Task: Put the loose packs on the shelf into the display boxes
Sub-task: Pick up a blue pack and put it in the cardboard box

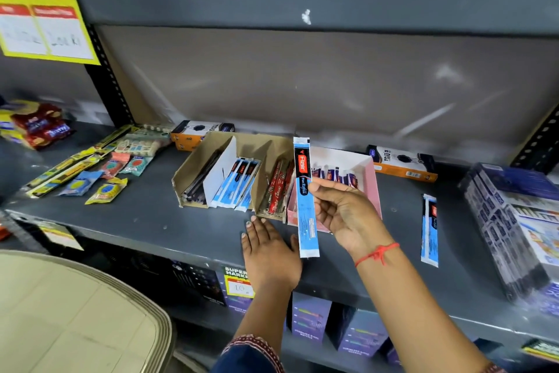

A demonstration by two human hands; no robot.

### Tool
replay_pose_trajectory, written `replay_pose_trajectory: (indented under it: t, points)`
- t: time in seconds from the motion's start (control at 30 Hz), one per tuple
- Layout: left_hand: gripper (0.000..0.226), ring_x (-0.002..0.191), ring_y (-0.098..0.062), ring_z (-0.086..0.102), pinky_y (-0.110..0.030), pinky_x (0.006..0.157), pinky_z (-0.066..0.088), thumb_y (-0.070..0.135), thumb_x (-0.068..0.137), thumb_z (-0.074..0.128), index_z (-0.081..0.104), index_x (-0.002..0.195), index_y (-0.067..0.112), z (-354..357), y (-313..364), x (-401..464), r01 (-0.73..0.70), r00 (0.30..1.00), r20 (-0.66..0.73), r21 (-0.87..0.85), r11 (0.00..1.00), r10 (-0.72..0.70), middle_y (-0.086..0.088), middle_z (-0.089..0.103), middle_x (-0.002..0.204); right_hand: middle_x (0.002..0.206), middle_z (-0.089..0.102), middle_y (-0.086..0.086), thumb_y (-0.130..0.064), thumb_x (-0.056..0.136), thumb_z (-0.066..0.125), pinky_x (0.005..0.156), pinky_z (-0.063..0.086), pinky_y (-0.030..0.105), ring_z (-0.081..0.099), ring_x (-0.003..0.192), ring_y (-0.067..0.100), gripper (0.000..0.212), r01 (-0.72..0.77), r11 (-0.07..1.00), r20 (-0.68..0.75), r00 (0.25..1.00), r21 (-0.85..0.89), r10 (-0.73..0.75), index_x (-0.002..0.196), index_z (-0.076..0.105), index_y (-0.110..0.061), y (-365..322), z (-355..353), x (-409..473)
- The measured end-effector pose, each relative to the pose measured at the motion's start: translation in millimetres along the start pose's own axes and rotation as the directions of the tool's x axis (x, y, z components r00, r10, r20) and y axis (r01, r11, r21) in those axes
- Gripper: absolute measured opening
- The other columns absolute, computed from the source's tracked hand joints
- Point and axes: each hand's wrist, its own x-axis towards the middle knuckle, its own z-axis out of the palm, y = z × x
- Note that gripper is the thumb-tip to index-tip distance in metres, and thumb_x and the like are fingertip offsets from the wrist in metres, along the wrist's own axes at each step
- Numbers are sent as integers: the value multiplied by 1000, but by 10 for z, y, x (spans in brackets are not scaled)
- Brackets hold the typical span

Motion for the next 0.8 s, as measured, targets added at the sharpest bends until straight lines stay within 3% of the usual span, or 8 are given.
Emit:
replay_pose_trajectory:
  t: [0.33,0.47,0.57,0.7,0.8]
  points:
    - [79,148,-27,0,-35,120,0,49,86,8,4,149,1,-149,-371,143,-28,1000,-3,-50,998,28,-17,3,159,33,60,-2,7,83,60,36,47,9,53,26,0,22,-35,997,-62,998,-64,31,67,62,-8,70,537,389]
    - [69,148,-26,0,-35,120,-1,44,98,24,6,149,1,-333,-717,318,1,999,-54,-51,999,-3,-16,4,159,32,58,-4,9,83,58,36,48,10,52,26,0,24,-9,994,-58,998,-109,3,66,61,-7,167,821,554]
    - [68,148,-25,1,-34,120,-1,43,98,24,3,149,1,-390,-894,415,-9,998,-60,-56,998,6,-15,4,159,32,57,-6,10,83,58,38,49,11,51,26,-1,26,42,984,-54,997,-176,-52,64,61,-7,196,1029,645]
    - [70,148,-26,3,-34,120,0,45,98,22,3,149,1,-349,-1095,487,-51,998,-43,-56,997,48,-14,5,159,57,56,6,12,84,56,37,46,11,49,47,10,28,56,948,-115,989,-313,-96,63,57,-6,188,1230,815]
    - [89,148,-25,4,-33,120,0,57,79,-1,3,148,1,-318,-1160,506,-80,995,-59,-66,995,76,-15,6,159,61,48,9,16,84,53,35,42,14,43,51,13,31,44,938,-158,982,-344,-104,62,49,-5,212,1343,975]
